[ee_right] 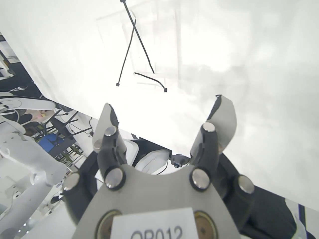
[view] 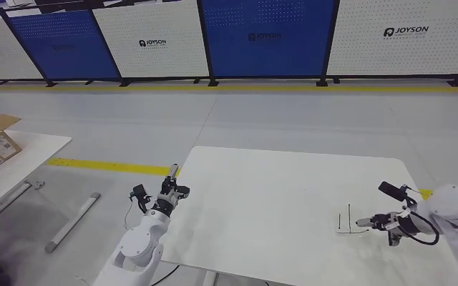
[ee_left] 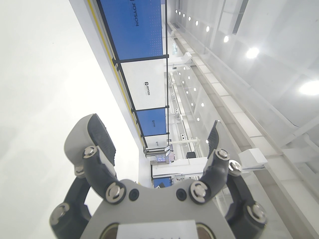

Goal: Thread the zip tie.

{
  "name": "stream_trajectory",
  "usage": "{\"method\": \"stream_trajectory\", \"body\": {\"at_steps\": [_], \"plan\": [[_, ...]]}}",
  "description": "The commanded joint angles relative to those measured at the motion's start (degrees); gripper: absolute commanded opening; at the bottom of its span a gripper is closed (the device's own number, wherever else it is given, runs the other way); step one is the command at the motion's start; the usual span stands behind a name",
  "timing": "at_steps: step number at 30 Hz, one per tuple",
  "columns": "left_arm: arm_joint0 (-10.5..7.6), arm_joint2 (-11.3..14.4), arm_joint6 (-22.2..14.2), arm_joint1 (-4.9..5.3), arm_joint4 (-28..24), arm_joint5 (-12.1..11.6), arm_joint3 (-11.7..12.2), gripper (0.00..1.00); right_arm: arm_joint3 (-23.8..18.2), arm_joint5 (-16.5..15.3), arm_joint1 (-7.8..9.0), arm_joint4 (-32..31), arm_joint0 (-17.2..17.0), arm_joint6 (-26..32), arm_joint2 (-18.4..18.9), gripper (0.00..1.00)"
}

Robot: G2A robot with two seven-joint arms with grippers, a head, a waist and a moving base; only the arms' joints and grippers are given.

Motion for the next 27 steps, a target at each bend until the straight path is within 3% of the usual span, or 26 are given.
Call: {"method": "stream_trajectory", "body": {"at_steps": [1, 4, 12, 27], "plan": [[0.0, 0.0, 0.0, 0.0, 0.0, 0.0, 0.0, 1.0, 1.09, -0.05, -0.24, 0.22, 0.46, -0.04, -0.64, 0.41], [0.0, 0.0, 0.0, 0.0, 0.0, 0.0, 0.0, 1.0, 2.5, -0.14, -0.51, 0.46, 1.14, -0.04, -1.39, 0.45], [0.0, 0.0, 0.0, 0.0, 0.0, 0.0, 0.0, 1.0, 5.79, -0.08, -1.25, 0.5, 3.23, -0.04, -3.84, 0.34], [0.0, 0.0, 0.0, 0.0, 0.0, 0.0, 0.0, 1.0, 8.89, 0.34, -2.77, 0.5, 7.02, -0.04, -7.83, 0.33]]}}
